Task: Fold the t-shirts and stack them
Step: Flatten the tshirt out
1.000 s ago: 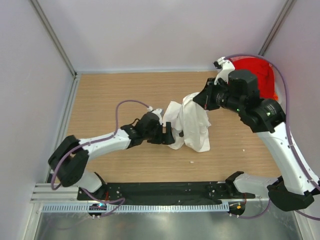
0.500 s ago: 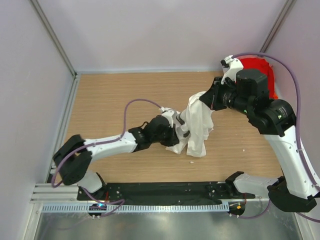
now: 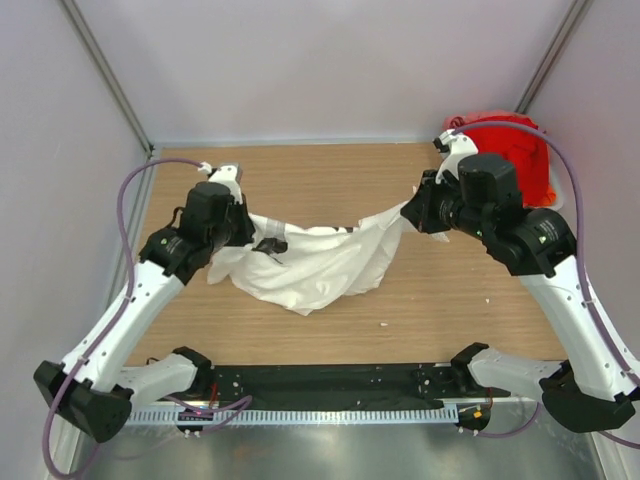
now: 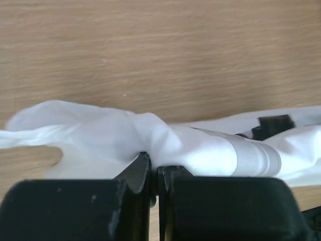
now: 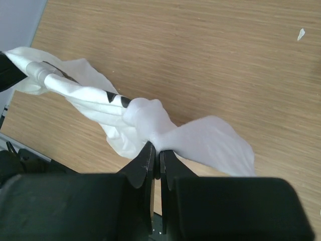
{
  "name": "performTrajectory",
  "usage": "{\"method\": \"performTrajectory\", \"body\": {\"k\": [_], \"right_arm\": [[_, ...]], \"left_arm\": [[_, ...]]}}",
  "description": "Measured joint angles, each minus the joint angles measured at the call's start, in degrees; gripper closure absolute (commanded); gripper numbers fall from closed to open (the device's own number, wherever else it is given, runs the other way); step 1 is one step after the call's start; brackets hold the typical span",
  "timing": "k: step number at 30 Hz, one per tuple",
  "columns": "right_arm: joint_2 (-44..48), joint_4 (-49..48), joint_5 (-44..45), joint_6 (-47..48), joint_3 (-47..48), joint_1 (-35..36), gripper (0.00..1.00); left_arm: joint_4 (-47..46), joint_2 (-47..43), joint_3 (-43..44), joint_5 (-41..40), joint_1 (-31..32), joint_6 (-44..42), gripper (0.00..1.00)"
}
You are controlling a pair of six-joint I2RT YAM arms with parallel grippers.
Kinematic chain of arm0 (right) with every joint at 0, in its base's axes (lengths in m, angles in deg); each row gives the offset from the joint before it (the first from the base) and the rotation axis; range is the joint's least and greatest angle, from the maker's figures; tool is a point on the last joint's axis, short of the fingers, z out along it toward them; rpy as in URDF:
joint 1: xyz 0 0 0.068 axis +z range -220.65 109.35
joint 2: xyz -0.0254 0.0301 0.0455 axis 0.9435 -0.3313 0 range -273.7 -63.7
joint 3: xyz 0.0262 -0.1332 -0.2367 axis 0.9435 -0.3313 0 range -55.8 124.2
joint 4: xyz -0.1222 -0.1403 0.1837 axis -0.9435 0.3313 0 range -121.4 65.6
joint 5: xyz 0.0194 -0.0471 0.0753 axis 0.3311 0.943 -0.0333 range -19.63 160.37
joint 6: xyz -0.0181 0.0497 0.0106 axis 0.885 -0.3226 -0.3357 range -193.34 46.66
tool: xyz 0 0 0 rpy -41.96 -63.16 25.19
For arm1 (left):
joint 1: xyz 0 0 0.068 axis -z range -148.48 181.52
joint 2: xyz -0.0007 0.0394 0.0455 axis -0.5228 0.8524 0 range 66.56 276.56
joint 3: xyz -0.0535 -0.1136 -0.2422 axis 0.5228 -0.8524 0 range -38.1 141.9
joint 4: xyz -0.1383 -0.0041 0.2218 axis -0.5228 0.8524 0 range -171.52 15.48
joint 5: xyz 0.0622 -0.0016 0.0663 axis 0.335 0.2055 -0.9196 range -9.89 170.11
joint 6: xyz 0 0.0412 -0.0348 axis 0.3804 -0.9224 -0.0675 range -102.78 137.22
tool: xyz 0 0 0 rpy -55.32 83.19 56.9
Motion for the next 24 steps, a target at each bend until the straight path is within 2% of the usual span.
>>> {"method": "performTrajectory", "body": {"k": [6,10,13,16,17,19,21,24], "right_arm": [[0.8,-1.7,-0.2,-0.5,-5.1,0.0,0.98],[3.2,-3.3,-0.4,-1.3,-10.6,0.0,0.99],[4.7,-4.9,-1.3,-1.9,-15.2,0.0,0.99],[4.8,-5.7,-0.4,-2.8,-18.3,0.0,0.99],[4.5,-5.8,0.6,-3.0,-18.9,0.0,0.99],[4.1,-5.8,3.5,-3.2,-19.7,0.0,0.99],[4.0,-5.9,6.5,-3.4,-20.4,0.0,0.99],[4.0,-5.9,10.5,-3.6,-21.7,0.0,0.99]], "left_arm": [[6.7,9.4,2.1,-0.6,-4.1,-4.4,1.0],[9.8,15.4,7.8,-1.0,-5.5,-6.8,1.0],[11.3,21.7,15.3,-1.8,-6.0,-8.3,0.91],[13.3,32.4,25.9,-1.2,-7.5,-8.5,0.57],[13.1,35.0,27.5,-1.6,-7.8,-8.3,0.26],[12.2,35.9,24.7,-4.7,-7.0,-7.1,0.0],[12.7,32.9,19.0,-7.1,-3.2,-5.3,0.0],[12.2,24.1,9.4,-7.1,7.7,-0.4,0.03]]}}
